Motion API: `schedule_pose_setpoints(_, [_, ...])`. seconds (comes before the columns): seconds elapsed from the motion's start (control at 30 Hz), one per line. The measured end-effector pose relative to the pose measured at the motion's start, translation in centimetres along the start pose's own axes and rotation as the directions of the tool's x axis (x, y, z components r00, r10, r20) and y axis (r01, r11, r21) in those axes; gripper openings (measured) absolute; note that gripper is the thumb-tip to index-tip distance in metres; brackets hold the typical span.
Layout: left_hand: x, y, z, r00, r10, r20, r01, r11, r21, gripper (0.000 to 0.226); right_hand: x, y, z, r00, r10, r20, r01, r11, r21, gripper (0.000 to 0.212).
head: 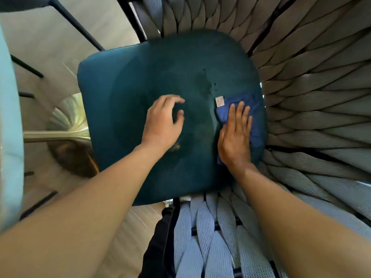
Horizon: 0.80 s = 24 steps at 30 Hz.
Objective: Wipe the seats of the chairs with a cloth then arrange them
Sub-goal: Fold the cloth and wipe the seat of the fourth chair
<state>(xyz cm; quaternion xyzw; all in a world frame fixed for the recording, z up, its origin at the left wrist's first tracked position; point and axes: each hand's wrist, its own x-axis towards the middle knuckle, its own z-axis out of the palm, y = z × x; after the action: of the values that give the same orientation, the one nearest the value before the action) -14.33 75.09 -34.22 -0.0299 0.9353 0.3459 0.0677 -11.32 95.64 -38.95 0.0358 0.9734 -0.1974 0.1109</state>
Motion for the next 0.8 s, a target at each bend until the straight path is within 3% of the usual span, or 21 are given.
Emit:
schedule_pose_setpoints(0.13, [-0.5, -0.8, -0.3, 1.0, -0.028, -0.013, 0.028, 1.0, 0.012, 0.024, 0.2, -1.5, 1.2, 0.996, -0.056, -0.063, 0.061, 0.996, 0.07, 0.059])
schedule_pose_setpoints(0.37, [-1.3, -1.1, -1.6, 1.0, -0.027, -0.002, 0.027, 1.0, -0.002, 0.024, -1.1, -2.8, 1.6, 0.953, -0.297, 0.054, 0.292, 0.952, 0.09, 0.059])
schedule_pose_setpoints(0.43, [-1.6, -1.2, -1.9, 1.0, -0.026, -0.006, 0.027, 1.0, 0.008, 0.024, -1.8, -2.3, 1.3, 0.88, -0.453, 0.141, 0.447, 0.892, 0.073, 0.059])
schedule_pose_setpoints(0.53, [-2.2, -1.4, -2.3, 0.999, -0.036, -0.005, 0.036, 0.999, 0.017, 0.024, -2.6, -1.4, 0.4, 0.67, -0.691, 0.27, 0.695, 0.713, 0.099, 0.055])
schedule_pose_setpoints(0.6, [-2.5, -1.3, -2.4, 0.999, -0.045, 0.008, 0.045, 0.999, 0.015, 0.024, -2.4, -1.1, -1.2, 0.586, -0.744, 0.322, 0.735, 0.655, 0.174, 0.049])
schedule_pose_setpoints(0.63, [-2.6, -1.2, -2.5, 0.999, -0.047, 0.017, 0.047, 0.999, 0.009, 0.024, -2.2, -1.2, -2.4, 0.609, -0.708, 0.358, 0.683, 0.697, 0.217, 0.047])
schedule_pose_setpoints(0.7, [-2.8, -0.9, -2.6, 0.998, -0.05, 0.033, 0.05, 0.999, 0.0, 0.024, -1.5, -1.3, -4.9, 0.755, -0.537, 0.375, 0.456, 0.842, 0.287, 0.046])
schedule_pose_setpoints(0.77, [-2.7, -0.7, -2.8, 0.998, -0.053, 0.038, 0.054, 0.999, -0.004, 0.024, -0.2, -1.5, -7.8, 0.932, -0.259, 0.252, 0.151, 0.913, 0.379, 0.039])
schedule_pose_setpoints(0.8, [-2.6, -0.6, -2.8, 0.998, -0.058, 0.038, 0.059, 0.998, -0.008, 0.024, 0.6, -1.5, -9.0, 0.98, -0.127, 0.154, 0.05, 0.901, 0.431, 0.037])
